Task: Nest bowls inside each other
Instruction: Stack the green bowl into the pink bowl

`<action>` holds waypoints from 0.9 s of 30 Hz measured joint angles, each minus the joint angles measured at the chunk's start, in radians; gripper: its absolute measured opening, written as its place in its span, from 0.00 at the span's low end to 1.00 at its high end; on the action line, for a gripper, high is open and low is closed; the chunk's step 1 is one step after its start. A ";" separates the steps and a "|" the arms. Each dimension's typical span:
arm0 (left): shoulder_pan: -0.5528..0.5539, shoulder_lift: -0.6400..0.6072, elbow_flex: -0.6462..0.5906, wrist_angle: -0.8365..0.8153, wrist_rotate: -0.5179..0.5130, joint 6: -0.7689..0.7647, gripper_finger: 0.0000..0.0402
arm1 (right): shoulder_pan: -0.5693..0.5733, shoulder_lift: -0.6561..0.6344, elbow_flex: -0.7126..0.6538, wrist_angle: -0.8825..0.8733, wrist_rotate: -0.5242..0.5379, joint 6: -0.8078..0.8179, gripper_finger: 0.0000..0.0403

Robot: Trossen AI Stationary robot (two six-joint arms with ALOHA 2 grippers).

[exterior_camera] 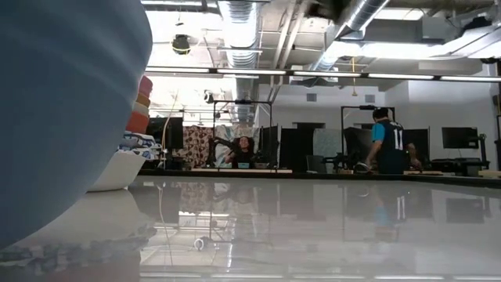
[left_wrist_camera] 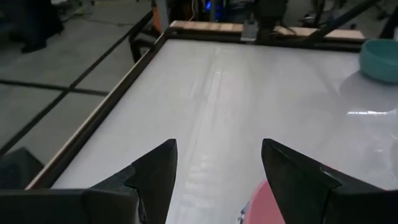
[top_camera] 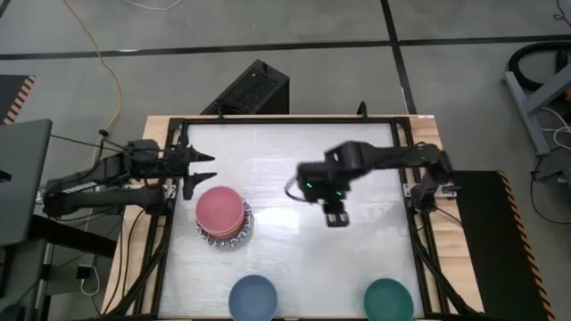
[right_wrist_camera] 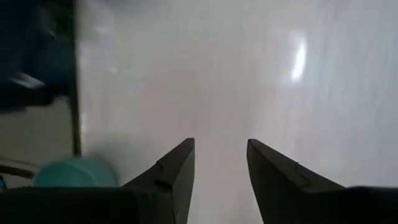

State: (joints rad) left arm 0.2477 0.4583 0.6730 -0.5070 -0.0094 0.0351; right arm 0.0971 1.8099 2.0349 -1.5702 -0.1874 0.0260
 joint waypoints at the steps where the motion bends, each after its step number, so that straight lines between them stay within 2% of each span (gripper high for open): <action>1: -0.012 0.001 0.005 0.003 -0.005 0.001 0.56 | 0.020 -0.035 -0.072 0.006 0.018 0.042 0.41; 4: -0.042 0.007 0.024 0.011 -0.006 0.008 0.56 | 0.082 -0.173 -0.304 0.094 0.084 0.223 0.41; 8: -0.074 0.008 0.030 0.020 0.005 0.023 0.56 | 0.190 -0.388 -0.615 0.367 0.165 0.479 0.41; 10: -0.087 0.014 0.030 0.045 0.006 0.031 0.56 | 0.251 -0.474 -0.754 0.478 0.176 0.583 0.41; 13: -0.101 0.033 0.030 0.103 0.005 0.031 0.56 | 0.328 -0.573 -0.904 0.544 0.186 0.738 0.41; 18: -0.113 0.083 0.030 0.219 0.003 0.024 0.56 | 0.421 -0.680 -1.040 0.584 0.233 0.889 0.41; 22: -0.115 0.132 0.031 0.278 -0.009 0.023 0.56 | 0.468 -0.714 -1.082 0.610 0.285 0.861 0.41; 27: -0.115 0.185 0.031 0.315 -0.093 0.017 0.56 | 0.479 -0.711 -1.089 0.621 0.295 0.767 0.41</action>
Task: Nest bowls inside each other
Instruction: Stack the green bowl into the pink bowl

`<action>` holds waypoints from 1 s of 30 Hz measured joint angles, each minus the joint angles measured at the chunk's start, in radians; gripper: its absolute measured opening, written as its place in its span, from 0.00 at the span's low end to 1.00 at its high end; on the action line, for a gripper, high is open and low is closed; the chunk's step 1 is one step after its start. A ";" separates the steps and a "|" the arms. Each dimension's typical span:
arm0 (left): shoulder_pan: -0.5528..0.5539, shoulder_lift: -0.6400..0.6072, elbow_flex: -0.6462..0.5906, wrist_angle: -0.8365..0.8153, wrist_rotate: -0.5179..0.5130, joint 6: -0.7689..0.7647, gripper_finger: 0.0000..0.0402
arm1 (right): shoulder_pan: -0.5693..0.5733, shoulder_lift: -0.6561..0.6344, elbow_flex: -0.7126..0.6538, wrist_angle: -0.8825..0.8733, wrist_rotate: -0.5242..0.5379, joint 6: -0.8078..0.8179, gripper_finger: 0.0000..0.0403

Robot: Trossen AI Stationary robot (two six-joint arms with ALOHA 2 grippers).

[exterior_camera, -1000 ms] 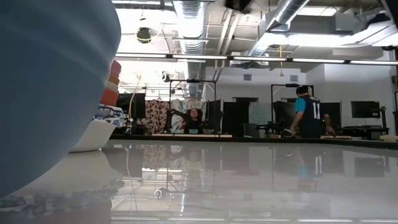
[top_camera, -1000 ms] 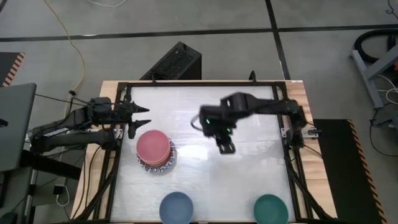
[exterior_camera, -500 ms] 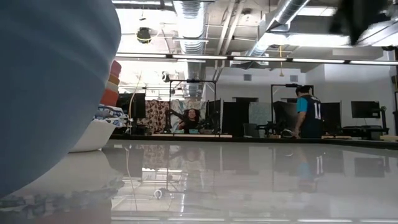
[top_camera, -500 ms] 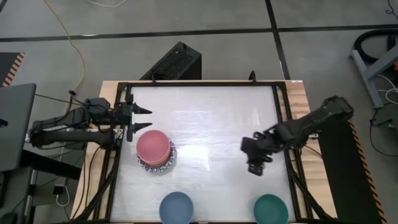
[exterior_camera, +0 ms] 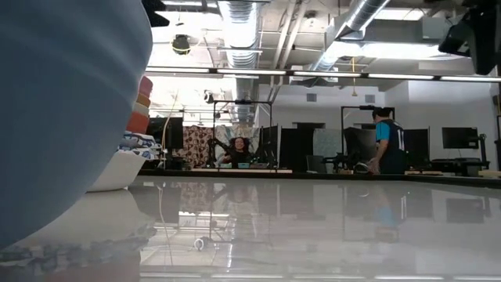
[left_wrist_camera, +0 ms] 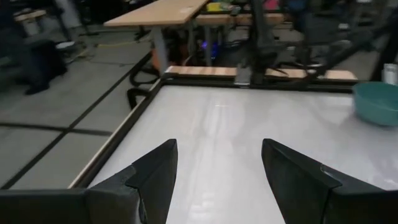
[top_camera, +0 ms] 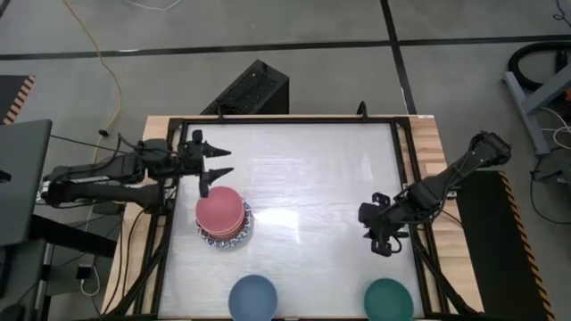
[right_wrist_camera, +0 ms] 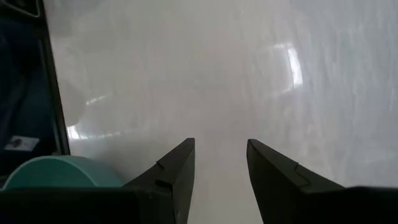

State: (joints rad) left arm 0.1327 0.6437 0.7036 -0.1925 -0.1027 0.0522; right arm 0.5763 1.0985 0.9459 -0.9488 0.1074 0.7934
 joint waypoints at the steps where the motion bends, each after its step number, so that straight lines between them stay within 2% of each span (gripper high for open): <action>1: 0.000 0.008 0.000 0.009 -0.021 -0.010 0.56 | 0.000 0.000 0.000 0.007 0.000 -0.021 0.41; 7: 0.001 0.031 0.036 0.029 -0.048 -0.039 0.56 | 0.000 0.000 0.000 0.035 0.000 -0.110 0.41; 14: 0.001 0.030 0.122 -0.046 -0.046 -0.052 0.56 | -0.030 0.000 0.000 0.104 0.004 -0.099 0.42; 22: 0.000 0.030 0.147 -0.150 0.041 -0.050 0.56 | -0.037 0.006 0.000 0.131 -0.027 -0.120 0.52; 25: 0.000 0.030 0.147 -0.185 0.046 -0.050 0.56 | -0.014 0.026 0.000 0.127 -0.034 -0.081 0.57; 30: 0.000 0.030 0.147 -0.197 0.046 -0.032 0.56 | 0.044 0.092 0.000 0.118 -0.129 0.030 0.60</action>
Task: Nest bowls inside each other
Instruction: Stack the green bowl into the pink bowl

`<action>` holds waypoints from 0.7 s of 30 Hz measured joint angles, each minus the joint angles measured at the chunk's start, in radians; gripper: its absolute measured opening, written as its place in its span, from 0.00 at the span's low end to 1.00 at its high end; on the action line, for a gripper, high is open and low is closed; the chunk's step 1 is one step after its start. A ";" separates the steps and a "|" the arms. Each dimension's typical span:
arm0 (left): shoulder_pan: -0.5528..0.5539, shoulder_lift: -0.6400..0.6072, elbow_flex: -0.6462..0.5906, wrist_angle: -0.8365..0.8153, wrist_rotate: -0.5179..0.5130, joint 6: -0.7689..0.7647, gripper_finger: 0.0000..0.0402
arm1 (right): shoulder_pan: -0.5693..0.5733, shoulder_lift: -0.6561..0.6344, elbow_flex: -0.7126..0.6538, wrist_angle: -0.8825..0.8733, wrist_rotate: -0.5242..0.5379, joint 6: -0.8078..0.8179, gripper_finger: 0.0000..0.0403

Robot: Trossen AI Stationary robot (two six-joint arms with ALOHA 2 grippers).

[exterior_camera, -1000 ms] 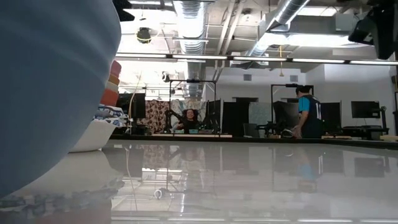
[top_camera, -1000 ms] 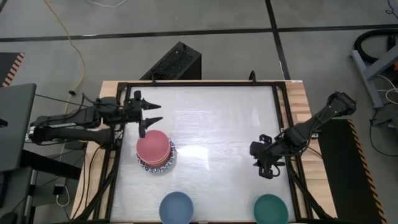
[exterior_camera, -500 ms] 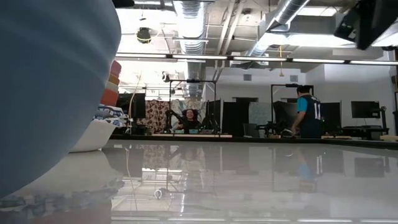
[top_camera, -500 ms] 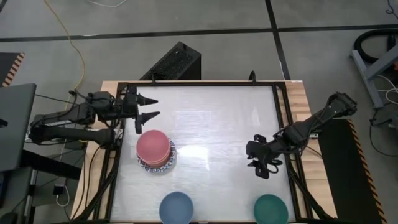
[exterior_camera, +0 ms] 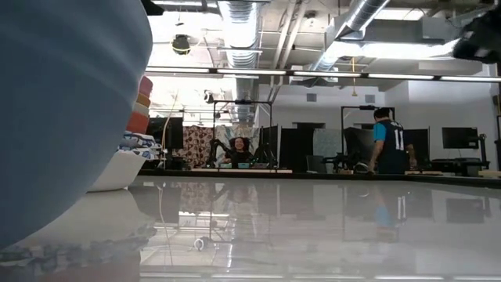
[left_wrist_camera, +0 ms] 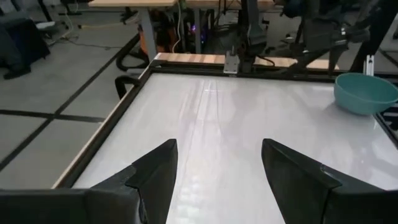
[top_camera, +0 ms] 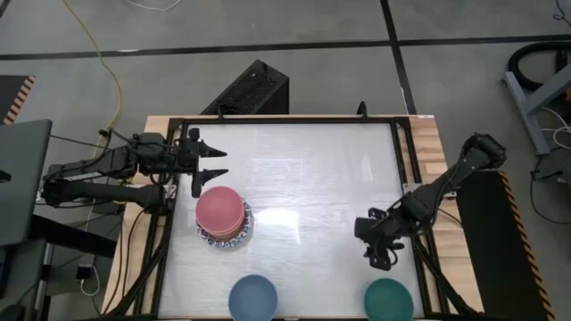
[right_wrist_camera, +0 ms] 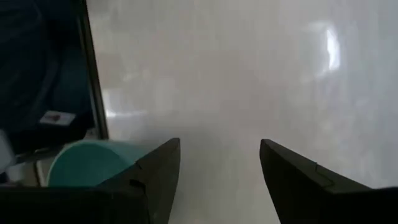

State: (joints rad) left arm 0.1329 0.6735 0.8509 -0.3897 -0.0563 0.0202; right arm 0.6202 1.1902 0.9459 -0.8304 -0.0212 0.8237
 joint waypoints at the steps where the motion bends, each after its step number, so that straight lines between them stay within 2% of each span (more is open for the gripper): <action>1: 0.000 0.000 0.000 -0.001 0.000 0.010 0.56 | 0.013 0.011 0.000 0.000 -0.012 0.024 0.61; 6: 0.000 0.000 0.000 -0.002 -0.001 0.036 0.56 | 0.072 0.049 0.000 0.006 -0.067 0.147 0.61; 10: 0.000 0.000 0.000 -0.002 -0.001 0.036 0.56 | 0.139 0.062 0.000 0.018 -0.069 0.238 0.61; 21: 0.000 0.000 0.000 -0.003 -0.003 0.023 0.56 | 0.285 0.101 0.001 0.029 0.021 0.327 0.61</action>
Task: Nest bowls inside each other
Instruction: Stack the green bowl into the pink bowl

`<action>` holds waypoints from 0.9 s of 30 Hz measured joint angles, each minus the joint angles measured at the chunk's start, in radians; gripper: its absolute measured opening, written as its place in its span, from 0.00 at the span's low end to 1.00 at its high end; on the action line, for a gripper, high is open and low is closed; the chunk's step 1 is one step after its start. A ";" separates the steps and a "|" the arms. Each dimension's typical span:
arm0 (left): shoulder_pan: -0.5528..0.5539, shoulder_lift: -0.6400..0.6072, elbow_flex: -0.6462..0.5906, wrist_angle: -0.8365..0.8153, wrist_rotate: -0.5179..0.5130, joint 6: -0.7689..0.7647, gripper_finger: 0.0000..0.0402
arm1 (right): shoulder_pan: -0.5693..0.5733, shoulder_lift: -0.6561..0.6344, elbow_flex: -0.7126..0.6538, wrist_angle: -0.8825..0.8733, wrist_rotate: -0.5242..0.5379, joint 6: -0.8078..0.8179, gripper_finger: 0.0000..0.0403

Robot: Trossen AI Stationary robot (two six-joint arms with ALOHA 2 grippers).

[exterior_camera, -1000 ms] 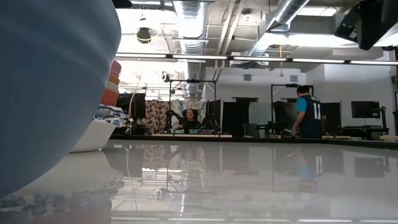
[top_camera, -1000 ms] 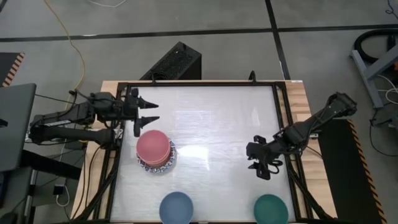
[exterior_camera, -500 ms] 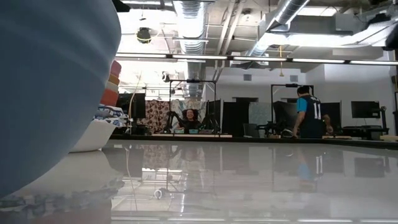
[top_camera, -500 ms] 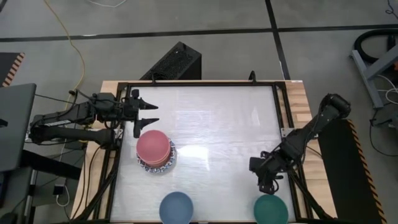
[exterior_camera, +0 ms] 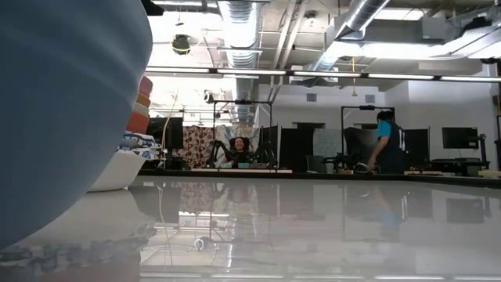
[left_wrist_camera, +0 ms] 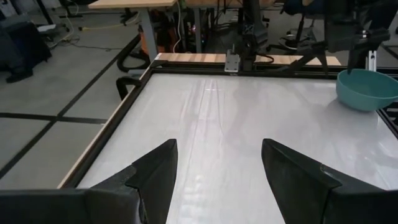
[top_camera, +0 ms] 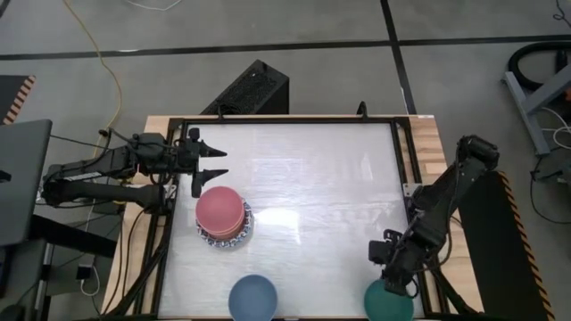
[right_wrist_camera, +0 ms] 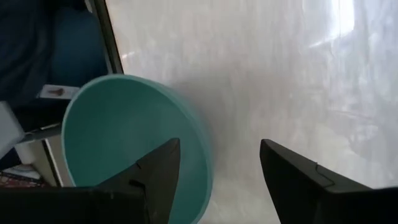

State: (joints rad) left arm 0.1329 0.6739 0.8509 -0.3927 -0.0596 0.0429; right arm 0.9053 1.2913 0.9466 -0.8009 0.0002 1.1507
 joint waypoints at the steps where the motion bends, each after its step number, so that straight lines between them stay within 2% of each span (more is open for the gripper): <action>1: 0.000 0.000 0.000 0.000 0.000 0.001 0.56 | 0.003 0.009 0.000 0.001 0.000 0.001 0.61; 5: 0.000 0.000 0.000 0.000 0.000 0.001 0.56 | 0.005 0.063 0.000 0.003 -0.013 0.002 0.61; 12: 0.000 0.000 0.000 0.000 0.000 0.016 0.56 | 0.005 0.155 0.000 0.003 -0.159 -0.005 0.61; 18: 0.000 0.000 0.000 -0.001 -0.005 0.016 0.56 | -0.009 0.222 0.000 -0.032 -0.182 -0.071 0.59; 22: 0.000 0.000 0.000 -0.002 -0.015 0.017 0.56 | -0.050 0.277 0.000 -0.059 -0.183 -0.120 0.44; 27: 0.001 0.000 0.001 -0.003 -0.104 0.013 0.56 | -0.118 0.326 0.004 -0.053 -0.216 -0.172 0.11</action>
State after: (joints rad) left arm 0.1335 0.6737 0.8521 -0.3955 -0.1631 0.0562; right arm 0.7874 1.6174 0.9507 -0.8544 -0.2154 0.9783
